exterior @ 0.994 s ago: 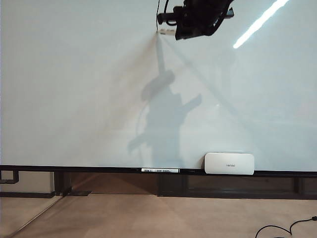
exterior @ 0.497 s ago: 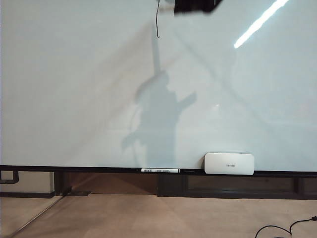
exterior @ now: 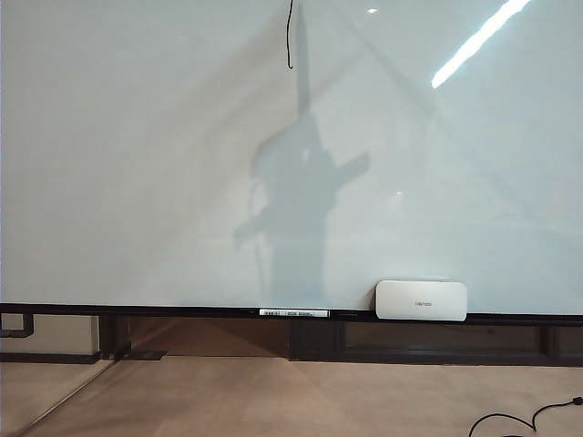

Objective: Reach to the right to find the marker pen, pick it up, and write the number 18 on the whiteboard.

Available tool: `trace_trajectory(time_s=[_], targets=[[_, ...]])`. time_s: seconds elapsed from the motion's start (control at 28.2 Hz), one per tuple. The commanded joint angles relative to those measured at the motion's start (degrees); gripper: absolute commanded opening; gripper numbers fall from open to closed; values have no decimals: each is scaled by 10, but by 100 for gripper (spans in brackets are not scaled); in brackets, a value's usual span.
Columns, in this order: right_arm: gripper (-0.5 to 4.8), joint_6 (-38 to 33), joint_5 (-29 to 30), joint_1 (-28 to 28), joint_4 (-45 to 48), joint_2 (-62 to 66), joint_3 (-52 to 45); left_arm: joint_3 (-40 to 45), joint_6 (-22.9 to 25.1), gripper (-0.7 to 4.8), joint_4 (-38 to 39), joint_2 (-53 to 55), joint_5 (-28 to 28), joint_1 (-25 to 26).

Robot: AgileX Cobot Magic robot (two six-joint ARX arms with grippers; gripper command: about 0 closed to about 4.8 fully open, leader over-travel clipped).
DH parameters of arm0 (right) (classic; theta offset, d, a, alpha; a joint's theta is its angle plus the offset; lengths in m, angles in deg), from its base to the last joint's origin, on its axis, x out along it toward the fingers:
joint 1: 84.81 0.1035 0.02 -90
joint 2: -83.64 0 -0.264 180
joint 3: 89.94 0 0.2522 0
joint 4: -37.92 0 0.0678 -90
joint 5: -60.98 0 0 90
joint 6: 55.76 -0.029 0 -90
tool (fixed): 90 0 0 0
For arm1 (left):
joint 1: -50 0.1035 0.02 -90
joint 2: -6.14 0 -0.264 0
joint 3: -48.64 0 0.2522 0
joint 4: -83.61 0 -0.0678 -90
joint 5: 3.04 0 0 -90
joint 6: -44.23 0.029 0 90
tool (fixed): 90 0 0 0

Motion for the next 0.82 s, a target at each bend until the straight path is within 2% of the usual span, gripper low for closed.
trace_trajectory(time_s=[0.04, 0.82], targets=[[-2, 3, -8, 0, 30, -3, 2, -2, 0, -5, -4, 0, -1, -1], [-2, -2, -5, -21, -2, 15, 31, -2, 0, -5, 5, 0, -1, -1]])
